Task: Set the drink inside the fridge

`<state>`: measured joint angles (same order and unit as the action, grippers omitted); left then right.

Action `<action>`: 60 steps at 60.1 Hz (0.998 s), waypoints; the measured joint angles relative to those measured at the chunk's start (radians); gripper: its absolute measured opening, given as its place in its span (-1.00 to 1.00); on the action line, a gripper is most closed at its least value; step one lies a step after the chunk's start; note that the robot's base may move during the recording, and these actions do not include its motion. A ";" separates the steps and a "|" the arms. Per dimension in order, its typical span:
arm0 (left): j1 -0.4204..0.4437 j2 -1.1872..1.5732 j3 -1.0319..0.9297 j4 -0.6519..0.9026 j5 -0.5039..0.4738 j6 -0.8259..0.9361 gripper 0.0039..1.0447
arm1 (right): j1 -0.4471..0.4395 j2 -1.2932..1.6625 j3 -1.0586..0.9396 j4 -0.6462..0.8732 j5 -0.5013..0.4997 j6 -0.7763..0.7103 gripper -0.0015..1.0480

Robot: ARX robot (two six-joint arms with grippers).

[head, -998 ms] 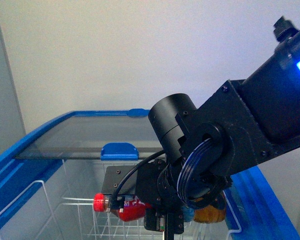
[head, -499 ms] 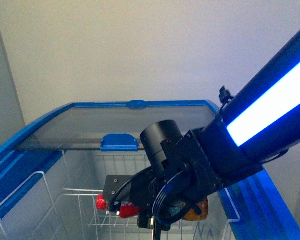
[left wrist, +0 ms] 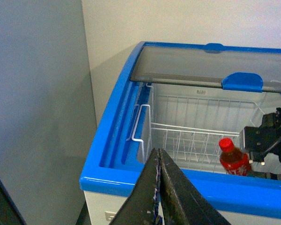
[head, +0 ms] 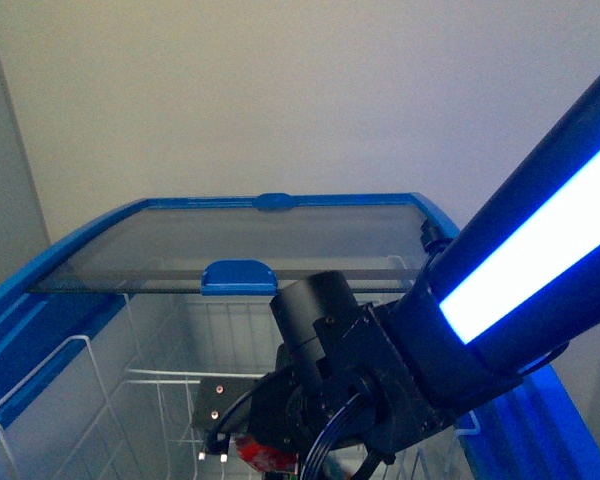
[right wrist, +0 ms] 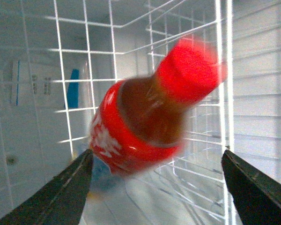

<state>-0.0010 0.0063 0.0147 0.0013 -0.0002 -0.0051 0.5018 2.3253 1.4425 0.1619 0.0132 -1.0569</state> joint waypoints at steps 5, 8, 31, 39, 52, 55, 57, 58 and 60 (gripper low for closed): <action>0.000 0.000 0.000 0.000 0.000 0.000 -0.96 | -0.005 -0.068 -0.029 0.002 -0.018 0.033 0.83; 0.000 0.000 0.000 0.000 0.000 0.000 -0.96 | -0.013 -0.144 -0.061 -0.001 -0.042 0.066 0.87; 0.000 0.000 0.000 0.000 0.000 0.000 -0.96 | -0.220 -0.749 -0.431 0.014 -0.022 0.423 0.86; 0.000 0.000 0.000 0.000 0.000 0.000 -0.96 | -0.342 -1.014 -0.620 0.014 0.230 0.679 0.86; 0.000 0.000 0.000 0.000 0.000 0.000 -0.96 | -0.349 -1.522 -1.002 -0.058 0.251 0.999 0.72; 0.000 0.000 0.000 0.000 0.000 0.000 -0.96 | -0.372 -1.604 -1.093 0.142 0.135 1.020 0.50; 0.000 0.000 0.000 0.000 0.001 0.000 -0.96 | -0.381 -1.631 -1.122 0.208 0.106 1.028 0.37; 0.000 0.000 0.000 0.000 0.001 0.000 -0.96 | -0.385 -1.642 -1.134 0.225 0.098 1.031 0.30; 0.000 0.000 0.000 0.000 0.000 0.000 -0.96 | -0.388 -1.653 -1.146 0.234 0.093 1.035 0.24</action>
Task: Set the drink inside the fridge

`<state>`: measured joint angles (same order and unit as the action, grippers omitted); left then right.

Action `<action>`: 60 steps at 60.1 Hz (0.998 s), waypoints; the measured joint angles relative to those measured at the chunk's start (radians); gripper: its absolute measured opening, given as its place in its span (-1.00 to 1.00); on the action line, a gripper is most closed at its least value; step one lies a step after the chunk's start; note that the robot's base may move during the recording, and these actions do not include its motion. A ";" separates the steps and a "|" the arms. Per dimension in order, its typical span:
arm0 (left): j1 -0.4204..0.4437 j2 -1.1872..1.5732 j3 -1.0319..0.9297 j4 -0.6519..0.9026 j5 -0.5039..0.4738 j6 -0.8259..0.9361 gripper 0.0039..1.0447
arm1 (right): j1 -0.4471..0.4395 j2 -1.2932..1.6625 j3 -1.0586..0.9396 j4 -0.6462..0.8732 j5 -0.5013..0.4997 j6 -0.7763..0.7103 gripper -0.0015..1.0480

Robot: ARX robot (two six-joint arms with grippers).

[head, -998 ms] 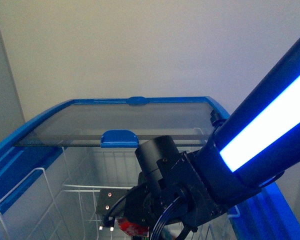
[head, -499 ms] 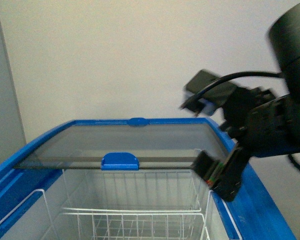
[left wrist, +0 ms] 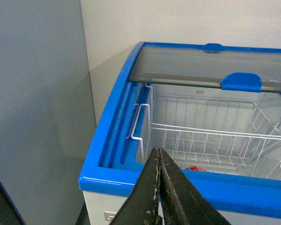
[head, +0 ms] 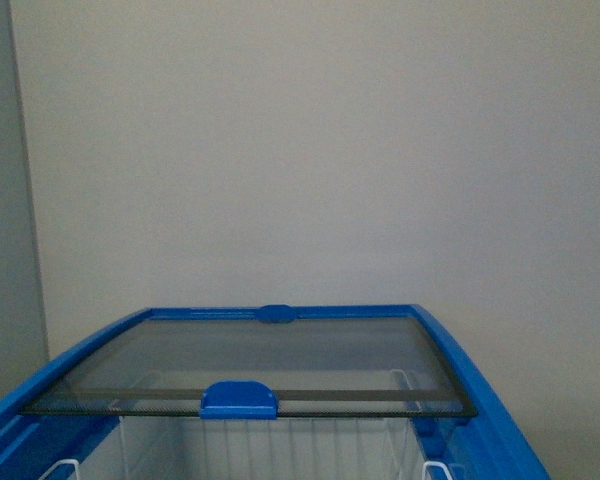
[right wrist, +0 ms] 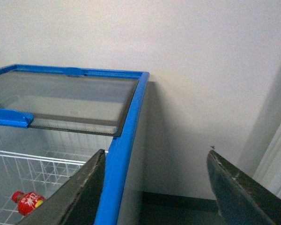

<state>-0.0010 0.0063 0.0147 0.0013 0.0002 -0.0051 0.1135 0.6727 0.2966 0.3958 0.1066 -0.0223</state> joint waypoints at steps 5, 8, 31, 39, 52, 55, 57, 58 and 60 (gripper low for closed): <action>0.000 0.000 0.000 0.000 0.000 0.000 -0.96 | -0.014 -0.023 -0.046 0.008 -0.014 0.005 0.01; 0.000 0.000 0.000 0.000 0.000 0.000 -0.96 | -0.027 -0.037 -0.072 0.008 -0.031 0.008 -0.12; 0.000 0.000 0.000 0.000 0.000 0.000 -0.96 | -0.111 -0.215 -0.208 -0.033 -0.107 0.012 -0.95; 0.000 0.000 0.000 0.000 0.000 0.000 -0.96 | -0.112 -0.256 -0.227 -0.057 -0.107 0.012 -0.95; 0.000 0.000 0.000 0.000 0.000 0.000 -0.96 | -0.112 -0.351 -0.259 -0.120 -0.107 0.012 -0.95; 0.000 0.000 0.000 0.000 0.000 0.000 -0.96 | -0.112 -0.366 -0.261 -0.131 -0.107 0.012 -0.95; 0.000 0.000 0.000 0.000 0.000 0.000 -0.96 | -0.112 -0.375 -0.268 -0.126 -0.107 0.012 -0.95; 0.000 0.000 0.000 0.000 0.000 0.000 -0.96 | -0.112 -0.378 -0.272 -0.120 -0.107 0.012 -0.95; 0.000 0.000 0.000 0.000 0.000 0.000 -0.96 | -0.112 -0.386 -0.281 -0.117 -0.108 0.012 -0.95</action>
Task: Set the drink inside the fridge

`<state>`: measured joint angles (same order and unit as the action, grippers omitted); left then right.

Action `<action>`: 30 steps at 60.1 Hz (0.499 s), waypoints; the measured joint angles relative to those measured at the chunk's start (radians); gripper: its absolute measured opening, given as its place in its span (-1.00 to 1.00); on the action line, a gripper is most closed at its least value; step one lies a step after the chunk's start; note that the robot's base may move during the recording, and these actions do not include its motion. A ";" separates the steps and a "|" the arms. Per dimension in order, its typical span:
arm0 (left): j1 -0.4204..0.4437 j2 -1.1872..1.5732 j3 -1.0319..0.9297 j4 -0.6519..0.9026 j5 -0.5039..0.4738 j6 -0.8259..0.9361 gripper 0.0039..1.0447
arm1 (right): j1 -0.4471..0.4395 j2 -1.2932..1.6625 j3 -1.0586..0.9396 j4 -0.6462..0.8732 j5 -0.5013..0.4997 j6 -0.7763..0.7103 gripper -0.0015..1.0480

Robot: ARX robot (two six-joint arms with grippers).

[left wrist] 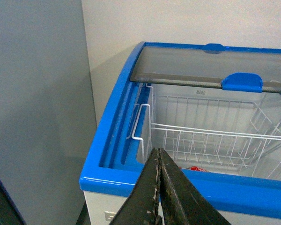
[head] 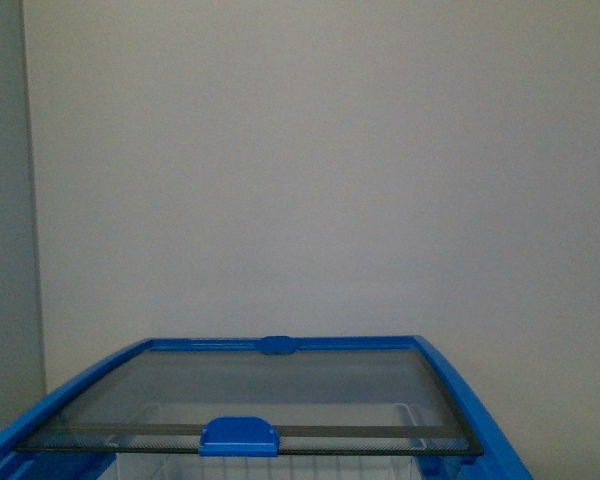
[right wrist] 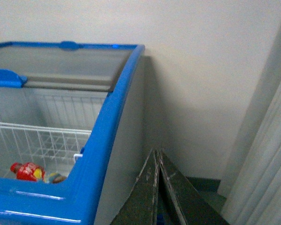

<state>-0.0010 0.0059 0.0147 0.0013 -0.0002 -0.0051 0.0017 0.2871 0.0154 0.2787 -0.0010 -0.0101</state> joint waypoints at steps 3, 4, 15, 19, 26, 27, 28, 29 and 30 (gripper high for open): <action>0.000 0.000 0.000 0.000 0.001 0.000 -0.96 | 0.000 -0.012 0.000 -0.005 0.000 0.000 -0.95; 0.000 0.000 0.000 0.000 0.000 0.000 -0.96 | 0.000 -0.014 0.000 -0.006 0.000 0.000 -0.95; 0.000 0.000 0.000 0.000 0.000 0.000 -0.96 | 0.000 -0.069 0.000 -0.060 0.000 0.000 -0.95; 0.000 0.000 0.000 0.000 0.000 0.000 -0.96 | 0.000 -0.084 0.000 -0.074 0.000 0.000 -0.95; 0.000 0.000 0.000 0.000 0.000 0.000 -0.96 | 0.000 -0.103 0.000 -0.095 0.000 0.000 -0.95; 0.000 0.000 0.000 0.000 0.000 0.000 -0.96 | 0.000 -0.106 0.000 -0.097 0.000 0.000 -0.95; 0.000 0.000 0.000 0.000 0.000 0.000 -0.96 | 0.000 -0.108 0.000 -0.099 0.000 0.000 -0.95; 0.000 0.000 0.000 0.000 0.000 0.000 -0.96 | 0.000 -0.116 0.000 -0.108 0.000 0.000 -0.95; 0.000 0.000 0.000 0.000 0.000 0.000 -0.96 | 0.000 -0.128 0.000 -0.120 0.000 0.000 -0.95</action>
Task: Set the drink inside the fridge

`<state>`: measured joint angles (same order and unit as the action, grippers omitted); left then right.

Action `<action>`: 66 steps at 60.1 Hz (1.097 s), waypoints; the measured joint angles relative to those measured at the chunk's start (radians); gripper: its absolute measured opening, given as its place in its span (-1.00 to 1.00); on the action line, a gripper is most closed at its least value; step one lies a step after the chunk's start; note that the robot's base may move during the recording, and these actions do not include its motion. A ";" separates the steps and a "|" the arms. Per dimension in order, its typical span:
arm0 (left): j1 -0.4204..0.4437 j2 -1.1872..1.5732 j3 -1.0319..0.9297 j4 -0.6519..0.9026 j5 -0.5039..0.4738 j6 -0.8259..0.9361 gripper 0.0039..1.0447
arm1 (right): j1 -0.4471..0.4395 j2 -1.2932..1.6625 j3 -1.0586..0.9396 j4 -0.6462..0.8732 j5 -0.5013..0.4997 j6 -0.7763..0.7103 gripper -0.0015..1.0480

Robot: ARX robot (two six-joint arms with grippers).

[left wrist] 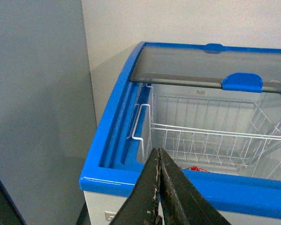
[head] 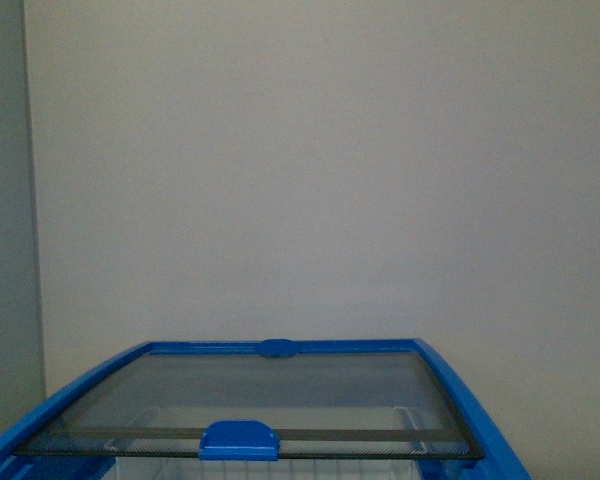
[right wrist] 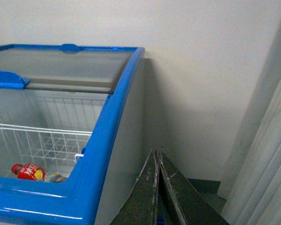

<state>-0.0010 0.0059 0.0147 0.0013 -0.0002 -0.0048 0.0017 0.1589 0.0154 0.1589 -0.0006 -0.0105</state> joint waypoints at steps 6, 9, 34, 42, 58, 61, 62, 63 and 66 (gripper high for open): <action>0.000 0.000 0.000 0.000 0.000 0.000 -0.96 | 0.000 -0.128 0.000 -0.151 0.001 0.000 -0.95; 0.000 0.000 0.000 0.000 0.001 0.000 -0.96 | 0.000 -0.148 0.000 -0.153 -0.001 0.000 -0.95; 0.000 0.000 0.000 0.000 0.000 0.000 -0.96 | 0.000 -0.154 0.000 -0.158 0.000 0.000 -0.95; 0.000 0.000 0.000 0.000 0.000 0.000 -0.69 | 0.000 -0.154 0.000 -0.158 0.000 0.000 -0.69; 0.000 0.000 0.000 0.000 0.000 0.000 0.39 | 0.000 -0.154 0.000 -0.158 0.000 0.000 0.37; 0.000 0.000 0.000 0.000 0.000 0.000 0.60 | 0.000 -0.154 0.000 -0.158 0.000 0.000 0.56; 0.000 0.000 0.000 0.000 0.000 0.000 0.66 | 0.000 -0.154 0.000 -0.158 0.000 0.000 0.63; 0.000 0.000 0.000 0.000 0.000 0.000 0.73 | 0.000 -0.154 0.000 -0.158 0.000 0.000 0.69; 0.000 0.000 0.000 0.000 0.000 0.000 0.88 | 0.000 -0.154 0.000 -0.158 0.000 0.000 0.84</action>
<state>-0.0010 0.0059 0.0147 0.0013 -0.0002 -0.0048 0.0017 0.0048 0.0154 0.0013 -0.0006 -0.0105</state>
